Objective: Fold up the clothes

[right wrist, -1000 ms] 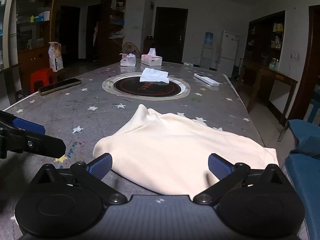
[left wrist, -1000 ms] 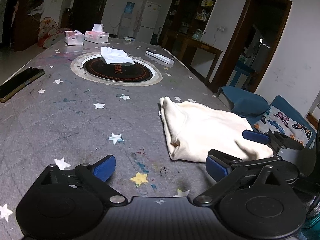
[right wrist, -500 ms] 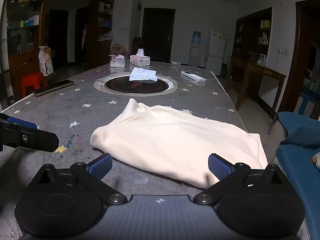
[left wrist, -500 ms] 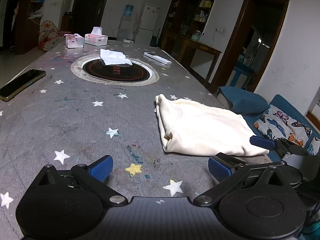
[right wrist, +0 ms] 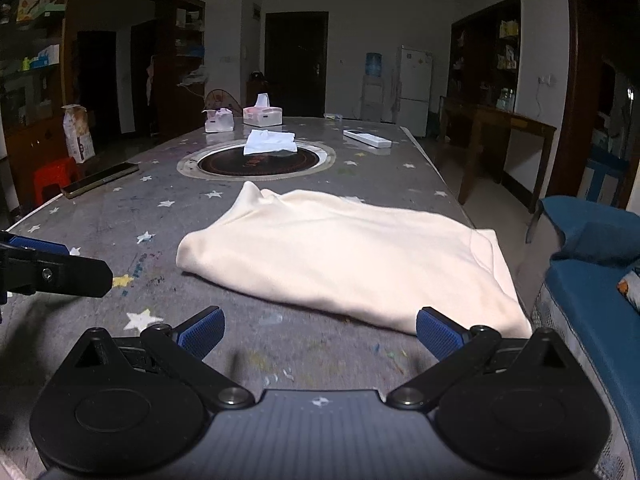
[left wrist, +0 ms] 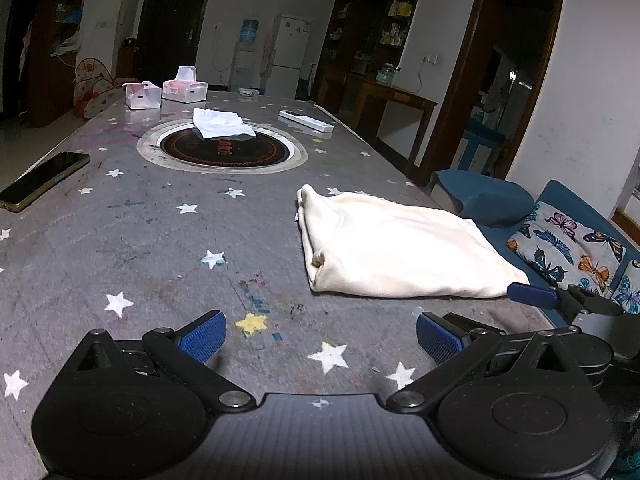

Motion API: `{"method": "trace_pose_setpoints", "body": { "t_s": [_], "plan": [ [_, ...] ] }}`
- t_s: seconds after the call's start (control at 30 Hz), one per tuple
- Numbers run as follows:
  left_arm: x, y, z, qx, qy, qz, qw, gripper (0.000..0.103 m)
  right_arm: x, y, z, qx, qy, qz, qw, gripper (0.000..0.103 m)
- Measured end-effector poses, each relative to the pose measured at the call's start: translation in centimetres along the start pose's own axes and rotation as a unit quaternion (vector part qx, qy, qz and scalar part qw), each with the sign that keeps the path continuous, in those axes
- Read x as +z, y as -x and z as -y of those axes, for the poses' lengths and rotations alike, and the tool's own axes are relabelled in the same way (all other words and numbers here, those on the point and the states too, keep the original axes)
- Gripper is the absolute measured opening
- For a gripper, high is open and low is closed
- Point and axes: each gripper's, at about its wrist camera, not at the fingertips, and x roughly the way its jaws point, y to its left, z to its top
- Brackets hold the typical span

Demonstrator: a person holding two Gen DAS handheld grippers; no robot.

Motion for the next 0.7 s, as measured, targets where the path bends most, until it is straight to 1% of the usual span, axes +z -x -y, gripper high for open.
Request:
{"method": "trace_pose_setpoints", "body": {
  "t_s": [0.37,0.7],
  "plan": [
    [-1.1,0.2,1.2,0.006,-0.013,-0.006,0.9999,0.103,-1.7,1.8,0.9,0.0,-0.017,-0.003,1.0,0.103],
    [-2.0,0.2,2.6,0.008,-0.038,-0.009,0.9992,0.103,-2.9,2.6,1.4,0.001,-0.027,-0.001,1.0,0.103]
  ]
}}
